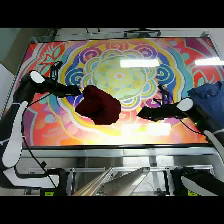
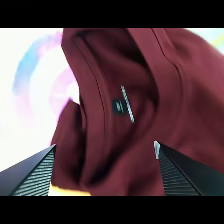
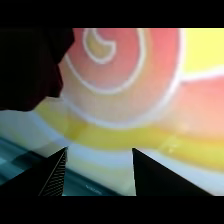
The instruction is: Fold the shirts.
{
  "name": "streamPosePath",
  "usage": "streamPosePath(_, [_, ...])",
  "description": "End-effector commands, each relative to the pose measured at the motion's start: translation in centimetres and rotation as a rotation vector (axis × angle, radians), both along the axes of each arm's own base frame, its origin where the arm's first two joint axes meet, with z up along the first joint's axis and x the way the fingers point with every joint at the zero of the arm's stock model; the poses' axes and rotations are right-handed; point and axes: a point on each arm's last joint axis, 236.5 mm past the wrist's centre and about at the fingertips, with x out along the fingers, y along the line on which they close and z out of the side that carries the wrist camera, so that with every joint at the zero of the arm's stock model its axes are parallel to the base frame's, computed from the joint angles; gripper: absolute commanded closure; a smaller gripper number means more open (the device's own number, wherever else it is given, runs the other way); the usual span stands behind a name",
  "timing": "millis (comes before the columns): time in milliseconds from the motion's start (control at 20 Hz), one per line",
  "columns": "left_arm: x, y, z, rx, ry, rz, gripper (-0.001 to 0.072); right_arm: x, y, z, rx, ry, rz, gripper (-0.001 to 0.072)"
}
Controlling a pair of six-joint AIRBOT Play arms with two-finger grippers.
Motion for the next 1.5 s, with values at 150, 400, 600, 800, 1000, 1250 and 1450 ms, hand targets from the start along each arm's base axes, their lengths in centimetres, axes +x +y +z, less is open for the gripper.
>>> streamPosePath(150, [5.0,0.3,-6.3,-0.096,0.047,0.017,0.0008,3.1,8.1,-4.6,0.271,0.024,-0.09,0.0253])
streamPosePath(400, [6.4,-2.3,-8.6,-0.241,0.122,0.023,0.0008,2.6,11.3,-6.6,0.343,0.059,-0.117,0.0253])
streamPosePath(600, [5.4,-5.7,-9.5,-0.303,0.19,-0.049,0.0009,3.4,13.2,-6.1,0.371,0.05,-0.092,0.0293])
streamPosePath(800, [5.8,-7.4,-7.9,-0.3,0.16,-0.11,0.06,3.7,14.9,-2.8,0.46,0.023,-0.022,0.0692])
streamPosePath(1000, [5.2,-7.3,-2.7,-0.328,0.157,-0.219,0.0697,2.3,13.5,-2.6,0.405,0.053,0.068,0.0693])
streamPosePath(1250, [4.6,-7.6,15.3,-0.516,-0.158,-0.26,0.0697,4.0,3.9,1.6,0.159,-0.042,0.074,0.0693])
streamPosePath(1450, [-1.4,-9.0,29.5,-0.641,-0.395,-0.359,0.0696,6.9,-0.6,20.0,0.201,-0.498,0.012,0.0693])
